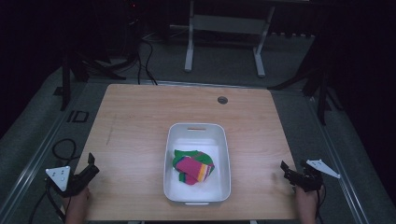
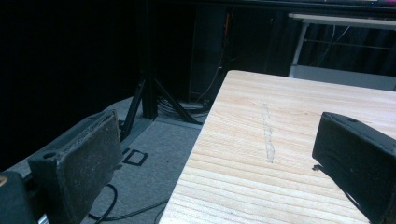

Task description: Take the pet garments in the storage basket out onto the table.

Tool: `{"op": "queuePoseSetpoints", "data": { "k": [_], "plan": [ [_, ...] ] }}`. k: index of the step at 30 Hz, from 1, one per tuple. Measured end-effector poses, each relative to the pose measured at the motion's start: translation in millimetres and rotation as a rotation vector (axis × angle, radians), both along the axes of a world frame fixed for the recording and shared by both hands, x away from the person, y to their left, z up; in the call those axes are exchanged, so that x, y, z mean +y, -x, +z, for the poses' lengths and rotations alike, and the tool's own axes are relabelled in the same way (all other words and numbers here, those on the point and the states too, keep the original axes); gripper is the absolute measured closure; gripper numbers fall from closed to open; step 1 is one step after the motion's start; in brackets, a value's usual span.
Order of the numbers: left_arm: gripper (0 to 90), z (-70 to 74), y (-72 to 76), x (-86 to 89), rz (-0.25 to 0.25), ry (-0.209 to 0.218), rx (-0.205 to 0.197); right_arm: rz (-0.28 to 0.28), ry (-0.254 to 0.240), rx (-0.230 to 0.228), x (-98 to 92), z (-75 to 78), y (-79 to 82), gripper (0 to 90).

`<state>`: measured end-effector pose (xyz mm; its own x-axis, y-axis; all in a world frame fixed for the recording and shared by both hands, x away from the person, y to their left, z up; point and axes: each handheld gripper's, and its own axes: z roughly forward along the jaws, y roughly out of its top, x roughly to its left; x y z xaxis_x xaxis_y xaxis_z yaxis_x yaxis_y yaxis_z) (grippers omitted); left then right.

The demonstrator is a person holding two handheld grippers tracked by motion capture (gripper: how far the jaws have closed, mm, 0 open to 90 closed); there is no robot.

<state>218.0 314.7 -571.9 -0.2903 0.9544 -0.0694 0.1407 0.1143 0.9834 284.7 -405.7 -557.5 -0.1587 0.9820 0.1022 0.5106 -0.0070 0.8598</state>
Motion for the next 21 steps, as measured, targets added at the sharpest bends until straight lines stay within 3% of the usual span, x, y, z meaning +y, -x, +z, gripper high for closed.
{"op": "queuePoseSetpoints", "data": {
  "k": [4, 5, 8, 15, 18, 21],
  "plan": [
    [1.9, 0.0, 0.0, -0.2, 0.0, -0.002, 0.0, -0.01, 0.008, 0.016, 0.1, -0.2, -1.0, 13.5],
    [1.8, 0.0, -0.1, -0.4, -0.001, -0.004, 0.001, -0.024, 0.04, 0.034, 2.7, -0.5, -2.1, 13.6],
    [1.9, 0.0, -0.2, -0.3, -0.002, -0.003, 0.001, -0.022, 0.074, 0.034, 5.5, -0.5, -2.5, 13.2],
    [1.9, 0.1, -0.3, -0.4, -0.002, -0.003, 0.002, 0.016, 0.046, 0.047, 2.8, -0.6, -3.9, 12.8],
    [1.9, 0.1, -0.2, 0.3, -0.005, 0.003, 0.002, 0.016, 0.061, 0.092, 1.5, -1.5, -6.7, 12.7],
    [1.8, 0.2, -0.2, 0.6, -0.007, 0.004, 0.003, 0.042, 0.053, 0.098, 0.6, -1.7, -6.3, 12.7]
  ]
}}
